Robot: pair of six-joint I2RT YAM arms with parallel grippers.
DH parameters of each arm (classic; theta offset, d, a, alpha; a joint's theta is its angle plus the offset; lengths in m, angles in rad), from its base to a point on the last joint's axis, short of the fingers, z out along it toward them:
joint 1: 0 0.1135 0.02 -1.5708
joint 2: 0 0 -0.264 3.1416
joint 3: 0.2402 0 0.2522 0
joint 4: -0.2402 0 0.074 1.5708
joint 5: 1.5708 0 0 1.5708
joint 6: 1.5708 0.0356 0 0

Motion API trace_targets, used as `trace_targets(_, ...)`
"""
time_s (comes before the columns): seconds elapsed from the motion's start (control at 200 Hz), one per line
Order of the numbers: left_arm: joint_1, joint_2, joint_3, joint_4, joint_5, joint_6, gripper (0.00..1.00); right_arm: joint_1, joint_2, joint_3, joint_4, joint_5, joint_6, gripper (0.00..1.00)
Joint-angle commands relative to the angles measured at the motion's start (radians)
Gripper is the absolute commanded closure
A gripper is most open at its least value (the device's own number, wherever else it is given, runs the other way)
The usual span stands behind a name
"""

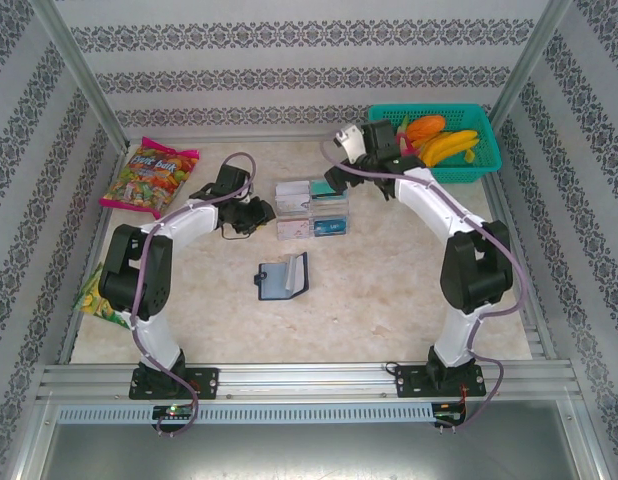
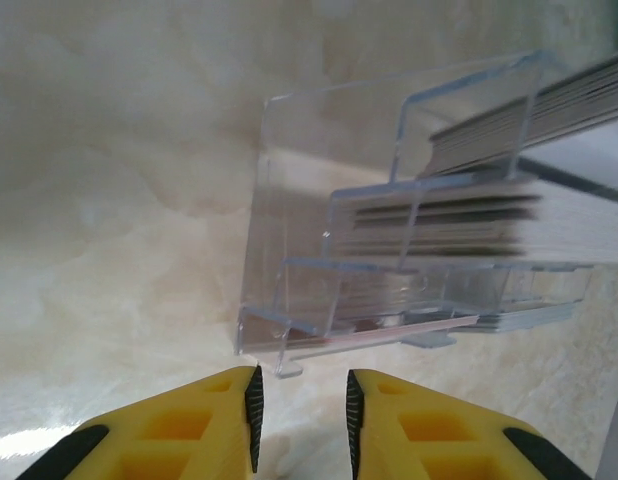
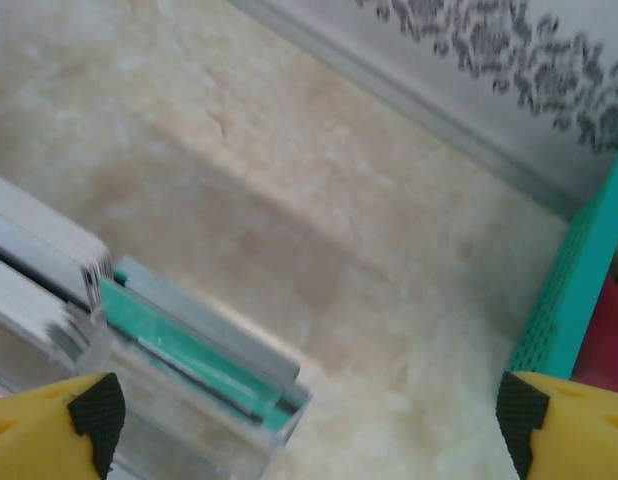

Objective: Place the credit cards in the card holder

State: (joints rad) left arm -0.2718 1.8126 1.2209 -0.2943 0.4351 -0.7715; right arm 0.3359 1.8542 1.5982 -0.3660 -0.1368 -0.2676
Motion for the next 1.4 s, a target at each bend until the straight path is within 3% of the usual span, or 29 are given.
trace_targets(0.0,0.011,0.011,0.043,-0.021,-0.03,-0.013,0.68,0.036,0.047,0.101,-0.066,-0.149,-0.058,0.03)
trace_targets(0.145,0.023,0.021,0.031,0.011,-0.048,-0.043,0.67,0.127,0.085,0.083,-0.054,-0.078,-0.226,0.04)
trace_targets(0.365,0.036,0.076,0.061,0.039,-0.067,-0.058,0.67,0.176,0.139,0.081,-0.014,0.0,-0.312,0.08)
trace_targets(0.64,0.037,0.132,0.086,0.082,-0.026,-0.066,0.66,0.213,0.162,-0.019,0.205,0.194,-0.418,0.07)
trace_targets(0.864,0.043,0.125,0.062,0.089,-0.009,-0.074,0.66,0.262,0.199,-0.072,0.35,0.269,-0.475,0.07)
trace_targets(1.399,0.048,0.116,0.029,0.124,0.035,-0.088,0.66,0.296,0.16,-0.111,0.327,0.191,-0.459,0.09)
